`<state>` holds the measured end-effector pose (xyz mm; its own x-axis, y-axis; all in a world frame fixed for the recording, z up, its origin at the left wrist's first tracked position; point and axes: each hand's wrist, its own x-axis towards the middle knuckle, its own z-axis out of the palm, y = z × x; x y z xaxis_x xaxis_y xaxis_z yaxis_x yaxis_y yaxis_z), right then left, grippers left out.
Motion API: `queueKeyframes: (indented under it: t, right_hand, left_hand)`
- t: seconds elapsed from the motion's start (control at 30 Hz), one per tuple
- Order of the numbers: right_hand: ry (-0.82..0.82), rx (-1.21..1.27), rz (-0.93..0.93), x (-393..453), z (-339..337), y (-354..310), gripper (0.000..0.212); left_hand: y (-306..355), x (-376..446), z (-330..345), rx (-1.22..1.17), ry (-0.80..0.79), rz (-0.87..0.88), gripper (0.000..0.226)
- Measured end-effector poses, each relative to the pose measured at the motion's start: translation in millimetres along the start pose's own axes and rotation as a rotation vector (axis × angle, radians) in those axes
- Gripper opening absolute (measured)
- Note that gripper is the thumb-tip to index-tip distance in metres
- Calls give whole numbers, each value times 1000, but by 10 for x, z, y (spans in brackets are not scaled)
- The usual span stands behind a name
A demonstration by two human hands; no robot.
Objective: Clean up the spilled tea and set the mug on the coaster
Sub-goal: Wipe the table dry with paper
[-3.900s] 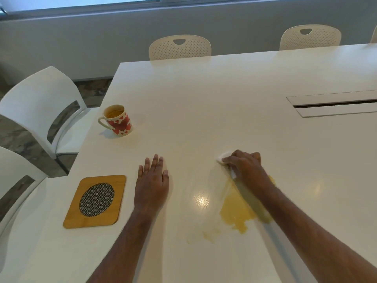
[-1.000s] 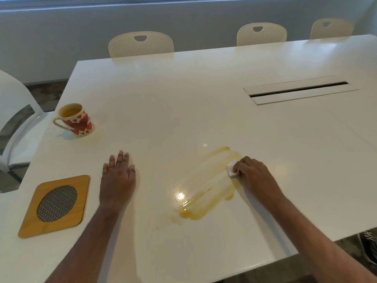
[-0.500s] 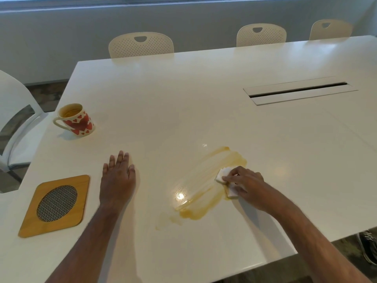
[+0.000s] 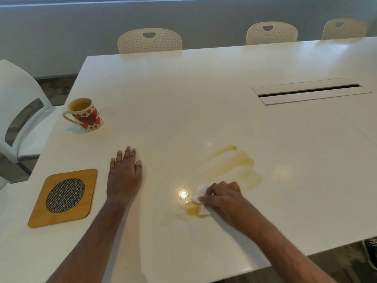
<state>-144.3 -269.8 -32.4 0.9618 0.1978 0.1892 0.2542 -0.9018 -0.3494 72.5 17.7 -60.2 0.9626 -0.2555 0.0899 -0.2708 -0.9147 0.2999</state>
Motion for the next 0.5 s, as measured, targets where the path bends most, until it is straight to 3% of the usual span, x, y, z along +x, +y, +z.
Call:
queueKeyframes:
  t: [0.2,0.3,0.5]
  right_hand:
    - [-140,22,-257,154,277,-520,29]
    - [-128,-26,-305,346,279,-505,29]
    - [86,-170,-40,907,218,83,22]
  left_hand:
    - [15,-12,-17,-10,1,-1,56]
    - [23,-7,-22,-14,-3,0,56]
    - [26,-10,-24,-17,-3,-1,57]
